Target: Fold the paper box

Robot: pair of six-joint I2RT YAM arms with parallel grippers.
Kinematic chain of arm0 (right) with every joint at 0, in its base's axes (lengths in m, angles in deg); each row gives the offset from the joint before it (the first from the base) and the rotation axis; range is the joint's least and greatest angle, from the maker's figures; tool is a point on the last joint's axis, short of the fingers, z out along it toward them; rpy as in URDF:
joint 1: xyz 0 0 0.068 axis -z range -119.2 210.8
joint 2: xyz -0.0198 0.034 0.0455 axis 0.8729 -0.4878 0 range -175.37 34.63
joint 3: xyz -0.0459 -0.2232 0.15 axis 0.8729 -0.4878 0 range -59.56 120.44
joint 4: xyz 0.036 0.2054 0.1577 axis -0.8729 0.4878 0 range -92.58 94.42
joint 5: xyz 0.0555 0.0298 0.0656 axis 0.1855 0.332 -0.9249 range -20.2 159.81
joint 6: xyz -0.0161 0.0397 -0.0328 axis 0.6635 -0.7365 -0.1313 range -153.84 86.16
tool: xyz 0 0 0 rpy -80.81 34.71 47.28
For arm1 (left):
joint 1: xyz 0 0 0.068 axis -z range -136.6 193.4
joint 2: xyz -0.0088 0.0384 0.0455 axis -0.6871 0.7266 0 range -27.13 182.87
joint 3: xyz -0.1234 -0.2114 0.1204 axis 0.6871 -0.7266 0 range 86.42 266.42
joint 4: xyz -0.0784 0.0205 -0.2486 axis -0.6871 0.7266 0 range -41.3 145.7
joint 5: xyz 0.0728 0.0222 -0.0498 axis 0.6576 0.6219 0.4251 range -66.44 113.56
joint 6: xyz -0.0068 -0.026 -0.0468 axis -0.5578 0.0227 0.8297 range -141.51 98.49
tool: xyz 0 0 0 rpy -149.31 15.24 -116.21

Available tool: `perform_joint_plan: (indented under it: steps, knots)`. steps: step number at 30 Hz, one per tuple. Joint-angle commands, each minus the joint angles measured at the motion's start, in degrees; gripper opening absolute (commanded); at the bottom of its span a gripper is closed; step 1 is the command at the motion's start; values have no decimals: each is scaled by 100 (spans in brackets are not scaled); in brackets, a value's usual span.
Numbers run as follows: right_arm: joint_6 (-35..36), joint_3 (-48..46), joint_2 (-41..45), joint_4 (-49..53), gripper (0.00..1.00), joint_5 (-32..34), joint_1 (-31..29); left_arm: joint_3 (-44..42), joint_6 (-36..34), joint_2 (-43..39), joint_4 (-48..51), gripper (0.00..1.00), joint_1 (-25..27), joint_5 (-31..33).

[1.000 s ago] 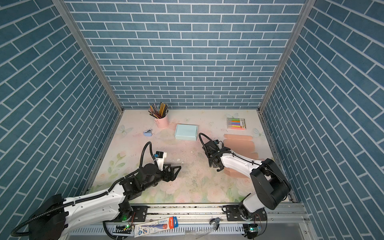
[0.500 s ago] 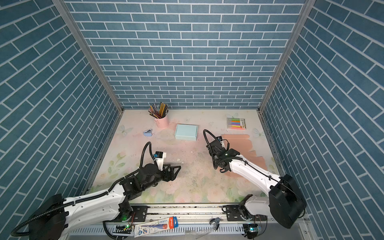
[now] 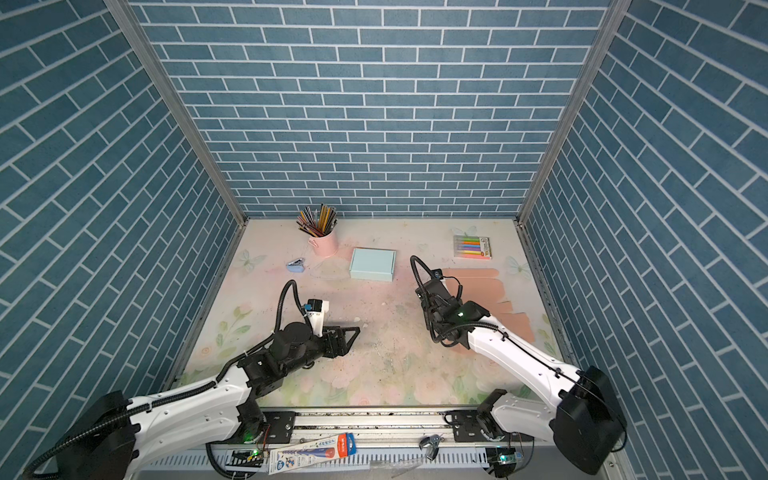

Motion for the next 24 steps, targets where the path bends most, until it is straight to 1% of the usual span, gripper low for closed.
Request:
perform_joint_plan:
  steps: [1, 3, 6, 20, 22, 24]
  knots:
    - [-90, 297, -391, 213, 43, -59, -32, -114, 79, -57, -84, 88, -48, -61]
    - [-95, 389, -679, 264, 46, -63, -37, -128, 82, -80, -82, 88, -43, -61]
    - [-95, 445, -1020, 234, 46, -72, -39, -124, 73, -115, -64, 88, -53, -48]
    - [-133, 756, -2343, 337, 45, 241, -53, -79, -33, -209, 70, 88, -220, -110]
    - [-160, 803, -2507, 418, 44, 385, -57, -77, -41, -203, 72, 88, -232, -132]
    - [-176, 843, -2645, 466, 42, 483, -57, -84, -41, -210, 78, 88, -238, -116]
